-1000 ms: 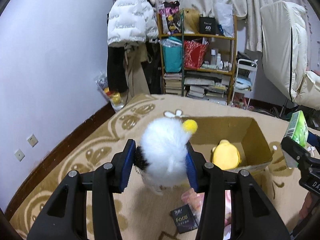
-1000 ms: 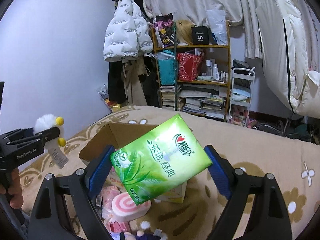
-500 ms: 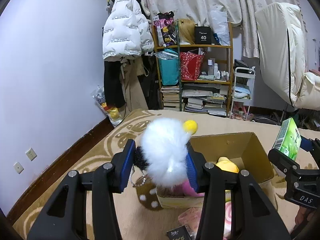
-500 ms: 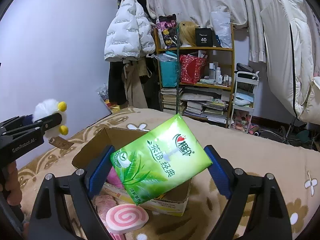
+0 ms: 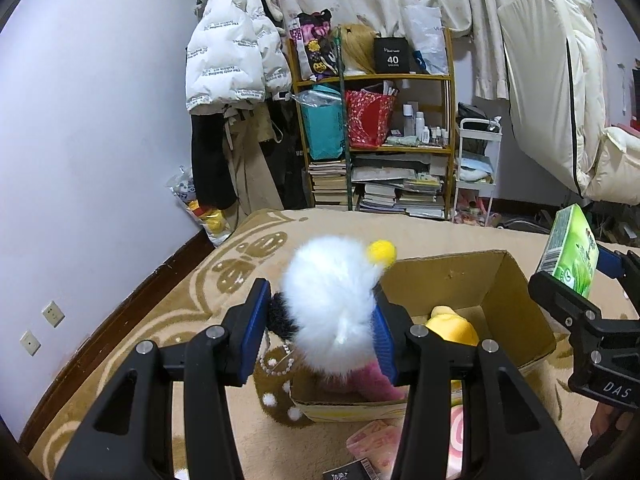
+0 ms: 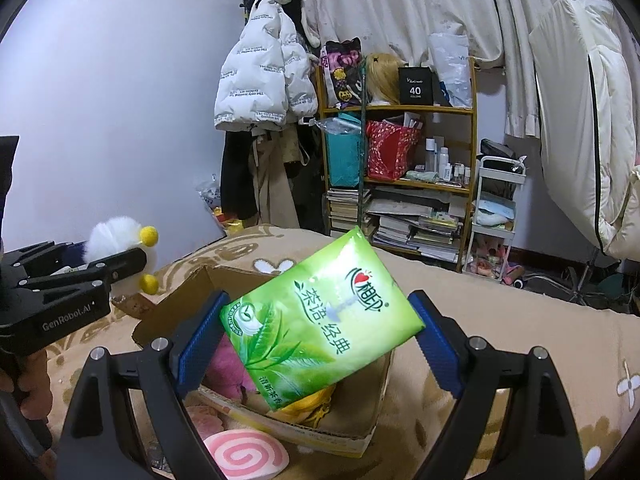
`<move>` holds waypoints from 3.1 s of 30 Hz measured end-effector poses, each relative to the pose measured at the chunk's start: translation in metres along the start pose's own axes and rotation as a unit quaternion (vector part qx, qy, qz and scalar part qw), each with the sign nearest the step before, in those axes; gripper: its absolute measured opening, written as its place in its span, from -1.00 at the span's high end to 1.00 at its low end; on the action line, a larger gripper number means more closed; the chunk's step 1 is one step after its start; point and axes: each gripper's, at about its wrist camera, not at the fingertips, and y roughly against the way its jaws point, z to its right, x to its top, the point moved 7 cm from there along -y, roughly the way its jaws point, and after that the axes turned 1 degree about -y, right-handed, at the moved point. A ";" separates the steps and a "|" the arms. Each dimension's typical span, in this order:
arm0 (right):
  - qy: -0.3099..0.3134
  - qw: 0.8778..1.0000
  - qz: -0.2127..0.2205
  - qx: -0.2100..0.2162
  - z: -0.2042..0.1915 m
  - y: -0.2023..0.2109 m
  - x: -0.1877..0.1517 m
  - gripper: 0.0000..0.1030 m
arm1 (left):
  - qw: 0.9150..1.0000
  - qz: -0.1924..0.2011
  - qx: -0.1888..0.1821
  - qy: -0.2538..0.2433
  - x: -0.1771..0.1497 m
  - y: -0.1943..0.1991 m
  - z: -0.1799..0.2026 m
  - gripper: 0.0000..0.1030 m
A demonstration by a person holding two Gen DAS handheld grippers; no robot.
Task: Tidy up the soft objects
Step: 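Release the white keychain into the box while the right tool releases the green tissue pack, then move both tools back toward the remaining items beside the box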
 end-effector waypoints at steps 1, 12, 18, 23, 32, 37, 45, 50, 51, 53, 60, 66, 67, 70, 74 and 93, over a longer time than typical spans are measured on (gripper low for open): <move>-0.001 1.000 -0.002 0.000 0.000 -0.002 -0.001 -0.81 | 1.000 -0.002 -0.001 -0.001 -0.001 -0.002 0.001 0.11; -0.017 1.000 -0.004 0.018 0.008 -0.013 -0.006 -0.81 | 1.000 -0.028 -0.013 -0.001 -0.011 -0.020 0.008 0.11; -0.037 0.999 -0.012 0.030 0.014 -0.019 -0.012 -0.82 | 0.999 -0.041 -0.020 -0.008 -0.018 -0.026 0.014 0.09; -0.057 0.997 -0.022 0.043 0.017 -0.024 -0.020 -0.82 | 0.998 -0.050 -0.022 -0.011 -0.023 -0.029 0.017 0.07; -0.055 0.997 -0.036 0.040 0.015 -0.028 -0.027 -0.82 | 0.998 -0.063 -0.029 0.000 -0.027 -0.037 0.016 -0.07; -0.053 0.996 -0.052 0.042 0.014 -0.033 -0.035 -0.83 | 0.997 -0.075 -0.031 0.001 -0.032 -0.042 0.016 -0.09; -0.046 0.996 -0.058 0.041 0.012 -0.029 -0.039 -0.96 | 0.995 -0.100 -0.025 0.007 -0.038 -0.043 0.010 -0.39; -0.052 0.996 -0.057 0.041 0.012 -0.018 -0.037 -1.00 | 0.993 -0.114 -0.018 0.008 -0.041 -0.035 0.006 -0.62; -0.051 0.996 -0.057 0.038 0.012 -0.016 -0.036 -1.00 | 0.993 -0.114 -0.016 0.011 -0.041 -0.031 0.004 -0.64; -0.047 0.997 -0.058 0.032 0.011 -0.010 -0.035 -1.00 | 0.993 -0.117 -0.017 0.014 -0.041 -0.025 0.002 -0.67; -0.047 0.996 -0.072 0.018 0.011 0.017 -0.034 -1.00 | 0.989 -0.143 -0.022 0.017 -0.050 0.000 -0.006 -0.79; -0.054 0.993 -0.101 0.005 0.009 0.042 -0.039 -1.00 | 0.981 -0.191 -0.004 0.019 -0.063 0.017 -0.016 -0.79; -0.056 0.993 -0.105 0.007 0.008 0.046 -0.041 -1.00 | 0.981 -0.193 -0.004 0.018 -0.065 0.020 -0.016 -0.79; -0.059 0.991 -0.119 0.005 0.005 0.056 -0.044 -1.00 | 0.978 -0.206 -0.006 0.021 -0.071 0.030 -0.018 -0.79; -0.075 0.987 -0.143 0.002 0.003 0.065 -0.053 -1.00 | 0.975 -0.221 -0.011 0.027 -0.078 0.038 -0.020 -0.79; -0.126 0.962 -0.243 -0.001 -0.005 0.042 -0.112 -1.00 | 0.950 -0.311 -0.024 0.012 -0.130 0.022 -0.008 -0.79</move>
